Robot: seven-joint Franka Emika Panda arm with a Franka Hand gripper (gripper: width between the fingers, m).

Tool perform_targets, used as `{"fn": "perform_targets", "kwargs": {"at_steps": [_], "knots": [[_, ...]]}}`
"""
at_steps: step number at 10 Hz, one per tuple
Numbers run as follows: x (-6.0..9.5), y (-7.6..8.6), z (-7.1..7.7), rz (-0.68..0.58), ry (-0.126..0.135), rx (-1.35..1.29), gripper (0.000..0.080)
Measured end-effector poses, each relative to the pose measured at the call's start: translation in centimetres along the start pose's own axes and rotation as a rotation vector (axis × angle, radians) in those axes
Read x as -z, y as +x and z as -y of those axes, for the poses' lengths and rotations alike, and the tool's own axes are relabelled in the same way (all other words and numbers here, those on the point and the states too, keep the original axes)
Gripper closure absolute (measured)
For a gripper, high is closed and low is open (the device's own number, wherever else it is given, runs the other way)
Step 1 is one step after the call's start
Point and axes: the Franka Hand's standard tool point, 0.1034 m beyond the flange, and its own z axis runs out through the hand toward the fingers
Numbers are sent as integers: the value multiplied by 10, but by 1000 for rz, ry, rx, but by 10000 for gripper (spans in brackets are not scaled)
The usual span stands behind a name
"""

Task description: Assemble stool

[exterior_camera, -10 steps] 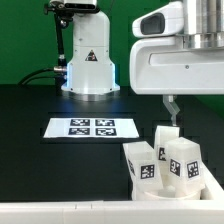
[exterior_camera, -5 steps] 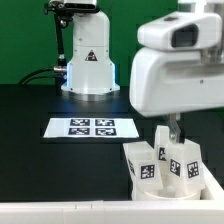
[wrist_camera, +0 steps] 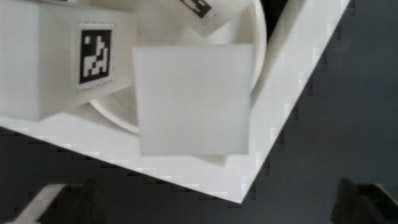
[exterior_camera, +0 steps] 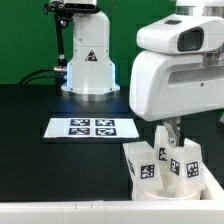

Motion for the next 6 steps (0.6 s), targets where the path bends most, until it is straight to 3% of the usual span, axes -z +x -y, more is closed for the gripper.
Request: {"fn": "perform_targets", "kwargs": {"at_steps": [2, 4, 6], "knots": [[-12, -7, -9, -5, -7, -31, 150], [-24, -9, -6, 0, -17, -70, 150], [-23, -9, -9, -1, -17, -77, 181]]}}
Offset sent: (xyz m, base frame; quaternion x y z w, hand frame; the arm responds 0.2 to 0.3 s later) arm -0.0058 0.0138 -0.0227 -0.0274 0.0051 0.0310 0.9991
